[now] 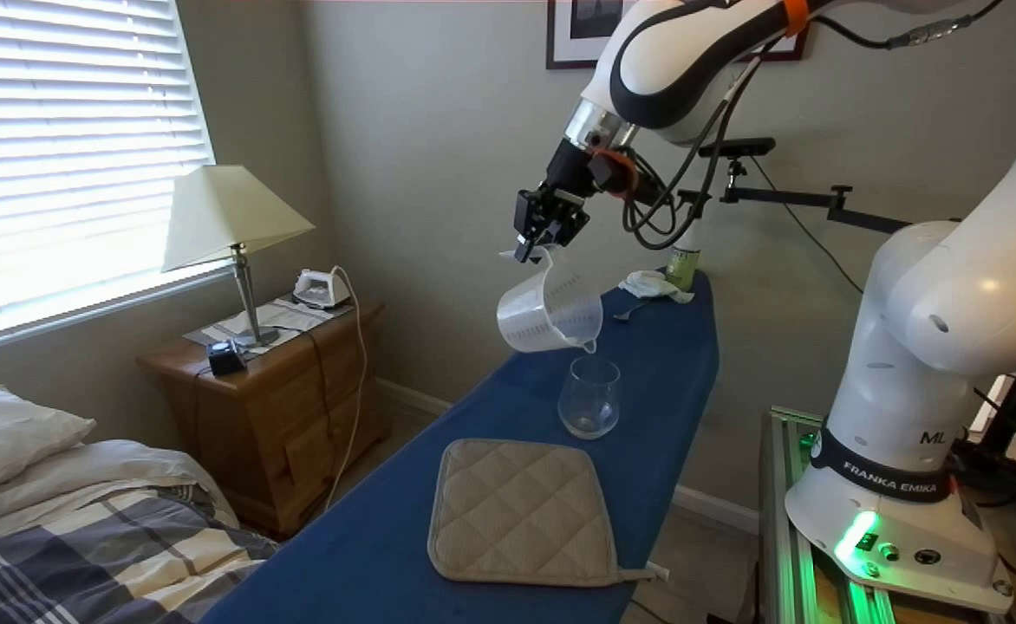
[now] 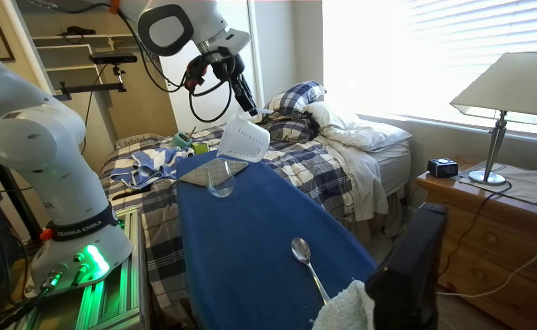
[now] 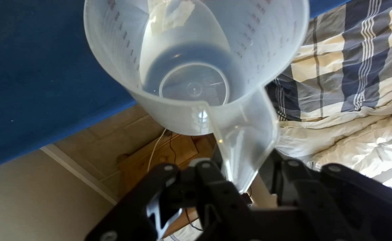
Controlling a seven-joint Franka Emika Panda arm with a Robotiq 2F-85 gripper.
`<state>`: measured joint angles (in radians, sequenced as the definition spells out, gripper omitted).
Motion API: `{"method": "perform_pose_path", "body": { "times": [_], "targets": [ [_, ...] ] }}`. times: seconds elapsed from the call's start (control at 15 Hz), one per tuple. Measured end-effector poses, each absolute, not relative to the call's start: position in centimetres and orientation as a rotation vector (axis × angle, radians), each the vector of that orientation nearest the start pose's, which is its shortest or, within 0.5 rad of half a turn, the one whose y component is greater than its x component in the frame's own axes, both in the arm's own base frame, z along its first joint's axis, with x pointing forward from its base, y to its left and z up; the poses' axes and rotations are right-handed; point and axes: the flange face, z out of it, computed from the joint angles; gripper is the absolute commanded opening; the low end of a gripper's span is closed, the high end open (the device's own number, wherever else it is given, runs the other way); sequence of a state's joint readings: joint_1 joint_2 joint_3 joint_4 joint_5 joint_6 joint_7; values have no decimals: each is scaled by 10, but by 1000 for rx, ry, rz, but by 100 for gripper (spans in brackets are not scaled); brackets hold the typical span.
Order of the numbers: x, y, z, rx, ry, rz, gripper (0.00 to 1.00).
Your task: Pour the contents from the jar into the cup
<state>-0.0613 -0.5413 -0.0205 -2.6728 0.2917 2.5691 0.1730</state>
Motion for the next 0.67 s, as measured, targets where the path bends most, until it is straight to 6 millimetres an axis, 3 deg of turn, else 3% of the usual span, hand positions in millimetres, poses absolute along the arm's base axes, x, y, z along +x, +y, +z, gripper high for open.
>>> {"method": "perform_pose_path", "body": {
  "times": [0.67],
  "targets": [
    [398,-22,460,-2768,552,-663,9]
  ]
}}
